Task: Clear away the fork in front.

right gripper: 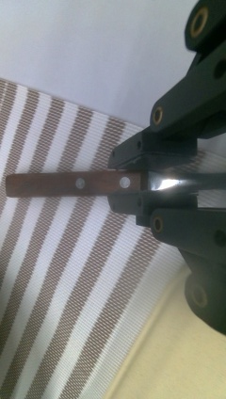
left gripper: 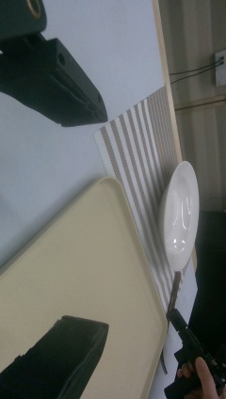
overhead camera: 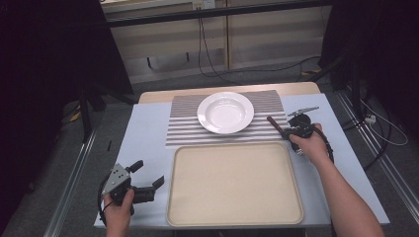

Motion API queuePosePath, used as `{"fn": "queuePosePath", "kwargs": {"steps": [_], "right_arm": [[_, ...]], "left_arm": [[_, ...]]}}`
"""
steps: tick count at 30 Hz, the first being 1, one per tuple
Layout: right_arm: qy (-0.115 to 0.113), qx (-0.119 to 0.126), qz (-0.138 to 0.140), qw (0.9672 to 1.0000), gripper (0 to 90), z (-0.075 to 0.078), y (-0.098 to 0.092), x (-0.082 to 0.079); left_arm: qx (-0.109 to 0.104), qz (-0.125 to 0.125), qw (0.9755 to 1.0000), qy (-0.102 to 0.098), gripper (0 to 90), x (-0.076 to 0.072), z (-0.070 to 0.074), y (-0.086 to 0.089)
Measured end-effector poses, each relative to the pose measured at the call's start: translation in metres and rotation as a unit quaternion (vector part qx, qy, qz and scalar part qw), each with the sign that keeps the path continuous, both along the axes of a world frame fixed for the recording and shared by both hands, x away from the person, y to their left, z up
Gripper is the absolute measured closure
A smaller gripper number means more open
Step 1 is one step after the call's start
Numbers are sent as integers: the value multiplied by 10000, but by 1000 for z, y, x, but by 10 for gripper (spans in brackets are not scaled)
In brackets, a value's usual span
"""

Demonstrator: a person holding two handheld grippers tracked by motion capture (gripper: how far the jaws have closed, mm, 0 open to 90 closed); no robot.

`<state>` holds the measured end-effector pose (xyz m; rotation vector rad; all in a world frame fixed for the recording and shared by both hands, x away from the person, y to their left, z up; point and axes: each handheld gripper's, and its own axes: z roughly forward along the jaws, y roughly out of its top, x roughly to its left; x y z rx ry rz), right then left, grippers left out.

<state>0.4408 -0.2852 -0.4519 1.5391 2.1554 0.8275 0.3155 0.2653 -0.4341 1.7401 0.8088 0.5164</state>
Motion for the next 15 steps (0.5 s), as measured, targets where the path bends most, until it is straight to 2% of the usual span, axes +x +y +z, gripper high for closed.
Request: {"fn": "queuePosePath", "kwargs": {"steps": [4,8,13,15], "right_arm": [[117,-31,14,9999,778,2,0,-4],[85,-43,11,10000,752,2,3,0],[153,14,-35,9999,780,2,4,4],[101,-71,24,9999,782,2,4,3]], "left_arm": [[34,-31,10000,-4,26,0,0,-1],[34,-13,10000,0,26,0,0,-1],[41,-25,10000,27,26,1,-1,-1],[51,-33,10000,29,26,1,-1,-1]]}}
